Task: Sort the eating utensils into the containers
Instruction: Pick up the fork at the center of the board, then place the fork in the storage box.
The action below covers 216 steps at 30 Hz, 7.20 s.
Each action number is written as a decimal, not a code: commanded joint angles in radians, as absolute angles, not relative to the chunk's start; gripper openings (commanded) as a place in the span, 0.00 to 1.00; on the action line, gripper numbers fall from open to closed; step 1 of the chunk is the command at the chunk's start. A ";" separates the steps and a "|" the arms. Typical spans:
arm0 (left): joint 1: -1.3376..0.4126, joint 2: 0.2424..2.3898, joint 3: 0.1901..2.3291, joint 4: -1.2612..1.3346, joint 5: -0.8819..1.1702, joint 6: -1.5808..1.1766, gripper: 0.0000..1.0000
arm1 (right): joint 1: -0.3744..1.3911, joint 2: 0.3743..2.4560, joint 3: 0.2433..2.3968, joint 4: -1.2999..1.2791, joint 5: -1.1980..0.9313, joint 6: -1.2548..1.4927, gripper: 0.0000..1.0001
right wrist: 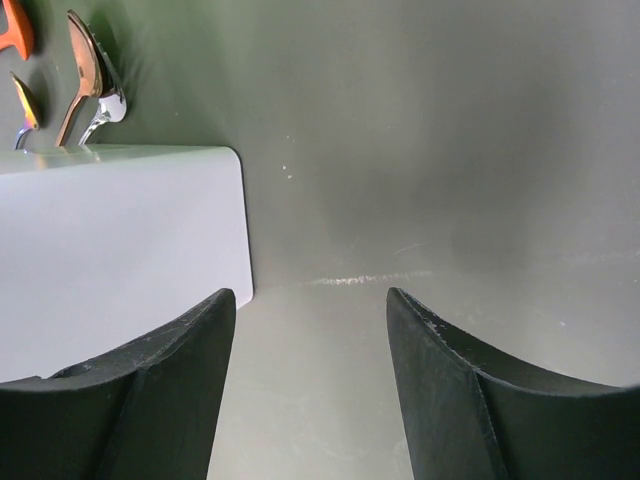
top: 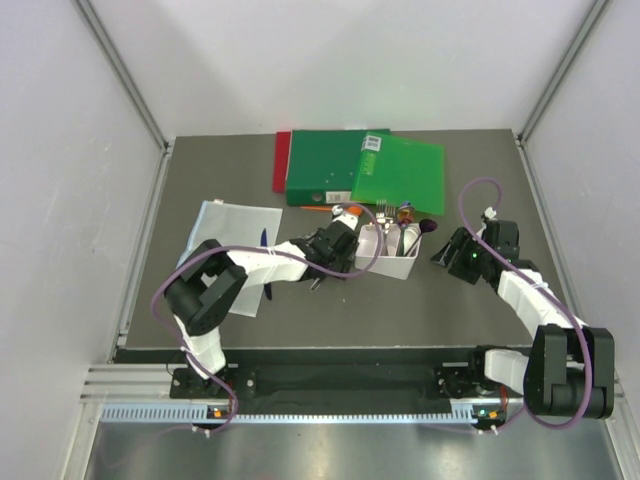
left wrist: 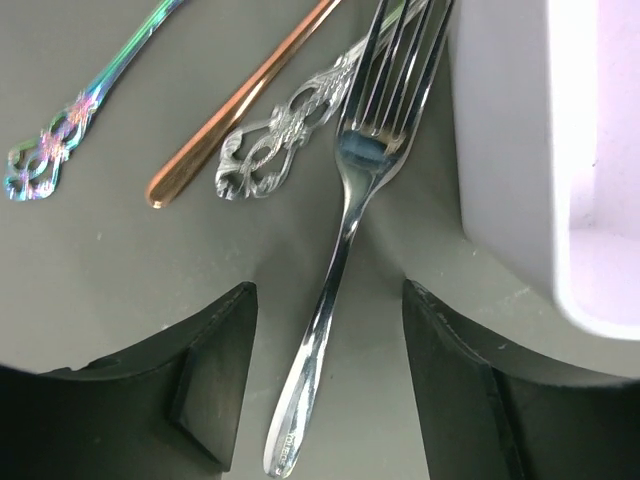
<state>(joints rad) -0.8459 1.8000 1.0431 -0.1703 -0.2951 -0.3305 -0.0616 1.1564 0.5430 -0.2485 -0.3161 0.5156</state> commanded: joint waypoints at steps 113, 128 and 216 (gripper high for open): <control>-0.819 1.526 1.038 0.282 -0.184 -0.439 0.00 | -0.069 1.108 0.528 -0.224 -0.339 0.514 0.61; -0.819 1.727 1.235 0.460 -0.173 -0.419 0.00 | -0.069 1.118 0.541 -0.245 -0.336 0.497 0.62; -0.693 2.062 1.431 -0.216 -0.460 0.176 0.57 | -0.071 1.146 0.543 -0.222 -0.334 0.476 0.63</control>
<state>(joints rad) -0.7113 2.0216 1.3811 -0.2775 -0.4366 0.1318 -0.0616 1.1538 0.5266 -0.2520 -0.3202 0.4957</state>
